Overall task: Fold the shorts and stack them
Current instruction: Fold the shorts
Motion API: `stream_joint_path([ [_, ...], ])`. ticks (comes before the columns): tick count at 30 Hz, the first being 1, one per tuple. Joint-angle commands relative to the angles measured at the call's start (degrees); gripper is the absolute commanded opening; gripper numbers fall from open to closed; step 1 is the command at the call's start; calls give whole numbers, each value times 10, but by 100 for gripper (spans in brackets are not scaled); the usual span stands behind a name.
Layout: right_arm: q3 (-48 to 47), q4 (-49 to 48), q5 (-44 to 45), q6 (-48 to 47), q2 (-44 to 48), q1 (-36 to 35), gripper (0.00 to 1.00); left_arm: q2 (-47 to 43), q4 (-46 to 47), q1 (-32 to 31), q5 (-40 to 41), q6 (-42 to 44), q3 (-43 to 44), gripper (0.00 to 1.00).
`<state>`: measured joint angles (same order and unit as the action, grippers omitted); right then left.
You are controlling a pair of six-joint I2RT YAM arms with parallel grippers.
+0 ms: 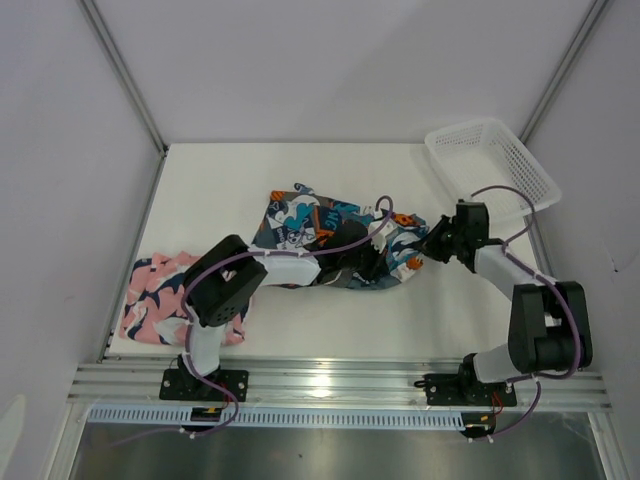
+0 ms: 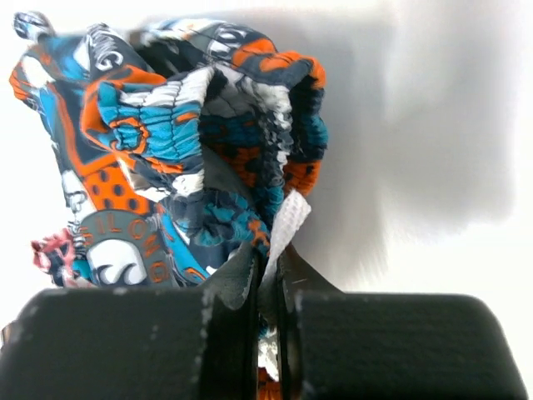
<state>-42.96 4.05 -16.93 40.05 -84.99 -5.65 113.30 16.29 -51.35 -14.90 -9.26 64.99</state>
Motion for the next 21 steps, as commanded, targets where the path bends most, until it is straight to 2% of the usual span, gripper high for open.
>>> stream_joint_path([
  [1,-33,164,39,-77,54,50,0,-53,42,6,17,-28,17,0],
  [7,-63,239,41,-129,84,98,0,-82,105,26,53,-58,-44,0],
  [14,-92,263,20,-123,109,104,0,-6,138,26,50,-136,-68,0],
  [21,-122,295,50,-118,135,105,0,-1,164,25,115,-163,-109,0],
])
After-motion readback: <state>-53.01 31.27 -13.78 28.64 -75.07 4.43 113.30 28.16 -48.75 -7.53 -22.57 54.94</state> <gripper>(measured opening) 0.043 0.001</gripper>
